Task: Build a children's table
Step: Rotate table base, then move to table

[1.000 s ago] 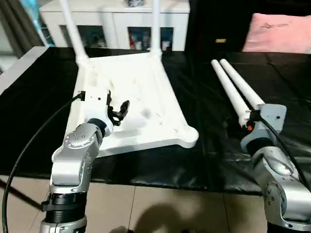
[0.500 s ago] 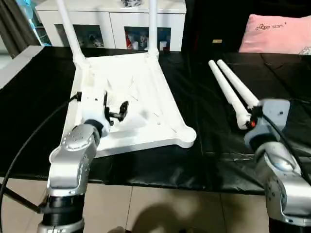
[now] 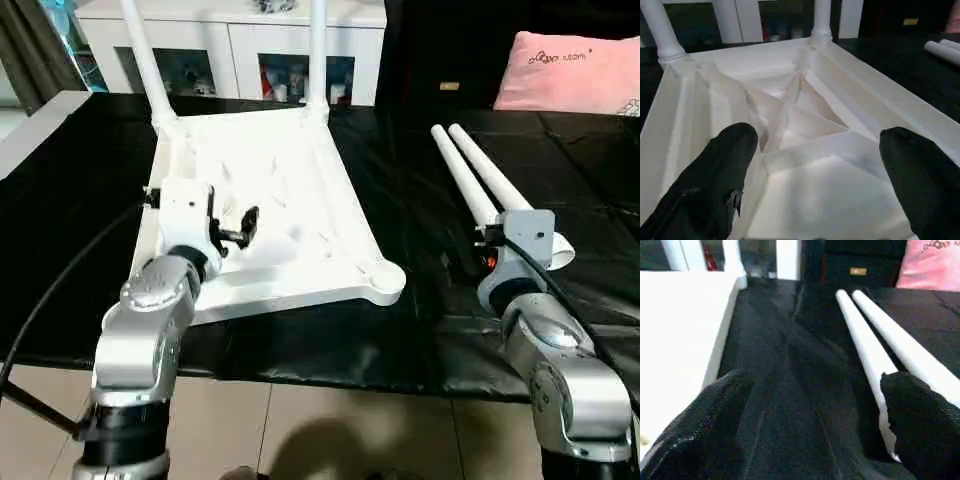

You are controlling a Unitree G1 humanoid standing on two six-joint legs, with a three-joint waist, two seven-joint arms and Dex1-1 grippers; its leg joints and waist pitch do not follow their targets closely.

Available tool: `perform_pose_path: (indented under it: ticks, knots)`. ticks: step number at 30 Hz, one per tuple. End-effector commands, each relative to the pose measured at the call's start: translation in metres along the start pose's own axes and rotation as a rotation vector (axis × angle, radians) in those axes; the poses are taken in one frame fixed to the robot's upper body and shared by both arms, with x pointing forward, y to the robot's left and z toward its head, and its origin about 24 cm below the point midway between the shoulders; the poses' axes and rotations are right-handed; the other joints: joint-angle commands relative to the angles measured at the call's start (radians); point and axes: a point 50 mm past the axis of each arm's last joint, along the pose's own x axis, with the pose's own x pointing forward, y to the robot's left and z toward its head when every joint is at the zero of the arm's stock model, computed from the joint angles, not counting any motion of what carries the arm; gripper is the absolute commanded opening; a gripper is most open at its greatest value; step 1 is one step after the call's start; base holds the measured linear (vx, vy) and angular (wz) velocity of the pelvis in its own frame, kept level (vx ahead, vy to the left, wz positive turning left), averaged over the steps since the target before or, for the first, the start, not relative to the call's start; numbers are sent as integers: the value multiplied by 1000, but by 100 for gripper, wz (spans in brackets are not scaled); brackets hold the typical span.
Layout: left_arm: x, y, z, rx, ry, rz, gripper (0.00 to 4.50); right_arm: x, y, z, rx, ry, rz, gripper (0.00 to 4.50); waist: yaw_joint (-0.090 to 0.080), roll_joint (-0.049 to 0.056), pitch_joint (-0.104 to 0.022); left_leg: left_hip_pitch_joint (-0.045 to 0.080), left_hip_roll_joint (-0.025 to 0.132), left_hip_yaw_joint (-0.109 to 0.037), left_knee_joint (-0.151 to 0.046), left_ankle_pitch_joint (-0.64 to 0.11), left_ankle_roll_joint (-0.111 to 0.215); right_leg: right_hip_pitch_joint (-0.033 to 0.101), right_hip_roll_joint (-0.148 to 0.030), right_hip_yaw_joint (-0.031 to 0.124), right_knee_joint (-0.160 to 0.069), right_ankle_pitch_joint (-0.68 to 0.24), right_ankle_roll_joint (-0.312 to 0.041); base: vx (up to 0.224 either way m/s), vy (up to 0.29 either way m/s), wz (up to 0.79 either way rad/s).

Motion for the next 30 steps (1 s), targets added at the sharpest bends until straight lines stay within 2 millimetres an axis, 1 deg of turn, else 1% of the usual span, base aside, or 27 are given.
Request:
perform_pose_path:
  ticks: [1, 3, 4, 6, 7, 8, 9, 10, 11, 12, 13, 14, 15, 16, 17, 18, 19, 20, 21, 22, 23, 24, 25, 27, 28, 29, 30]
  knots:
    - [-3, 0, -5, 15, 15, -9, 444, -4, -4, 1, 3, -11, -30, 450, 3, -1, -64, 14, 8, -7, -70, -275, -14, 40, -40, 37, -94, -352, -56, 0, 0, 0]
    - [-5, 1, -8, 32, 18, -10, 444, -5, -6, 2, 5, -17, -34, 450, 3, -3, -65, 13, 9, -8, -71, -275, -14, 41, -40, 37, -93, -354, -53, 0, 0, 0]
    - [-6, 4, -9, 33, 18, 6, 444, -5, -5, 3, 1, -13, -15, 450, 2, -9, -64, 14, 9, -7, -71, -279, -13, 40, -40, 37, -93, -363, -50, 0, 0, 0]
    - [-6, 5, -9, 41, 20, 15, 444, -5, -5, 3, -1, -10, -8, 450, 2, -7, -62, 15, 9, -8, -71, -285, -11, 39, -40, 37, -95, -381, -42, 0, 0, 0]
    - [-7, 5, -10, 39, 17, 24, 444, -6, -5, 4, 7, -16, -3, 450, 2, -17, -62, 14, 8, -7, -70, -283, -7, 39, -42, 37, -95, -403, -33, 0, 0, 0]
    - [-8, 5, -10, 31, 15, 31, 444, -5, -5, 5, 13, -23, -9, 450, 0, -21, -60, 14, 8, -5, -70, -286, -7, 36, -41, 37, -100, -427, -25, 0, 0, 0]
    - [-8, 5, -10, 28, 15, 31, 444, -5, -6, 5, 15, -25, -11, 450, 0, -21, -60, 14, 8, -5, -70, -286, -7, 36, -41, 37, -100, -427, -25, 0, 0, 0]
    - [-8, 4, -11, 22, 15, 33, 444, -5, -6, 5, 18, -28, -16, 450, -5, -13, -59, 21, 14, -13, -73, -311, -31, 30, -25, 26, -103, -427, -12, 0, 0, 0]
    - [-8, 4, -11, 20, 14, 35, 444, -5, -7, 5, 19, -28, -20, 450, -13, -12, -59, 27, 21, -22, -78, -337, -44, 31, -9, 13, -104, -402, -9, 0, 0, 0]
    - [-8, 4, -11, 20, 14, 35, 444, -5, -7, 5, 19, -28, -20, 450, -17, -7, -59, 35, 30, -29, -82, -353, -46, 29, 1, 4, -105, -379, -17, 0, 0, 0]
    - [-10, 5, -12, 17, 9, 45, 444, -4, -6, 6, 6, -26, -13, 450, -30, 4, -56, 55, 80, -62, -111, -387, -21, 28, 14, -12, -95, -310, -52, 0, 0, 0]
    - [-10, 6, -13, -21, 15, 55, 444, -4, -6, 5, 14, -18, -7, 450, -33, 12, -56, 63, 123, -84, -133, -398, -4, 28, 10, -14, -73, -261, -76, 0, 0, 0]
    - [-10, 6, -14, -27, 17, 59, 444, -4, -6, 5, 16, -16, -5, 450, -37, 17, -57, 62, 168, -97, -149, -401, 43, 31, -9, -5, -21, -162, -105, 5, -67, 7]
    - [-10, 8, -13, -33, 15, 69, 444, -3, -7, 6, 21, -15, -2, 450, -39, 5, -55, 54, 146, -75, -139, -422, 81, 34, -28, 7, -27, -143, -132, 5, -67, 7]
    - [-10, 8, -13, -33, 15, 69, 444, -3, -7, 6, 21, -15, -2, 450, -41, -11, -53, 43, 100, -46, -112, -437, 83, 35, -37, 17, -58, -173, -151, 12, -96, 7]
    - [-10, 9, -13, -30, 5, 73, 444, -3, -8, 6, 25, -15, -2, 450, -27, -50, -56, 18, -34, 19, -9, -371, 49, 40, -50, 17, -124, -422, -109, 1, -74, -1]
    - [-10, 9, -12, -30, -2, 75, 444, -3, -8, 6, 28, -15, -2, 450, 2, -55, -61, -4, -35, 9, -1, -209, 44, 51, -88, 45, -141, -669, 33, 1, -74, -1]
    - [-10, 9, -12, -27, 0, 72, 444, -4, -9, 6, 17, -9, -6, 450, 9, -58, -62, -13, -29, 6, -3, -171, 40, 51, -90, 49, -142, -730, 93, -16, -55, -7]
    - [-10, 8, -12, -32, -2, 69, 444, -4, -8, 7, -11, -16, 1, 450, 12, -52, -65, -20, -20, -3, -23, -142, 19, 52, -75, 34, -135, -722, 142, 0, 0, 0]
    - [-10, 8, -12, -34, -2, 68, 444, -3, -8, 7, -24, -19, 5, 450, 13, -39, -67, -17, -12, -11, -38, -143, 0, 49, -52, 14, -129, -626, 141, 0, 0, 0]
    - [-10, 8, -12, -35, -4, 65, 444, -3, -7, 7, -35, -21, 9, 450, 11, -35, -66, -8, -8, -13, -43, -161, -3, 42, -44, 7, -129, -584, 130, 0, 0, 0]
    - [-10, 5, -10, -29, -17, 45, 444, -3, -4, 8, -60, -24, 33, 450, 6, -31, -63, 7, -4, -17, -48, -216, -4, 36, -36, -1, -130, -548, 100, 0, 0, 0]
    - [-10, 5, -9, -29, -18, 44, 444, -3, -4, 8, -61, -24, 35, 450, -1, -29, -60, 14, 3, -23, -57, -266, -7, 35, -31, -3, -126, -526, 65, 0, 0, 0]
    - [-10, 5, -9, -28, -19, 44, 444, -3, -5, 8, -50, -20, 35, 450, -6, -28, -59, 21, 10, -27, -63, -312, -7, 35, -31, -3, -124, -512, 35, -5, 61, 1]
    - [-10, 5, -9, -28, -20, 45, 444, -2, -5, 7, -40, -15, 34, 450, -11, -25, -57, 22, 15, -32, -72, -350, -8, 41, -36, 0, -120, -487, 1, -1, 65, 1]
    - [-10, 5, -9, -28, -21, 45, 444, -2, -6, 7, -33, -8, 33, 450, -11, -21, -58, 26, 19, -35, -77, -363, -13, 43, -39, 4, -118, -462, -18, 2, 68, -1]
    - [-10, 5, -8, -29, -21, 46, 444, -2, -6, 6, -33, -4, 32, 450, -17, -7, -65, 74, 27, 0, -47, -359, -52, -6, -7, 35, -150, -475, 11, -46, 74, -9]
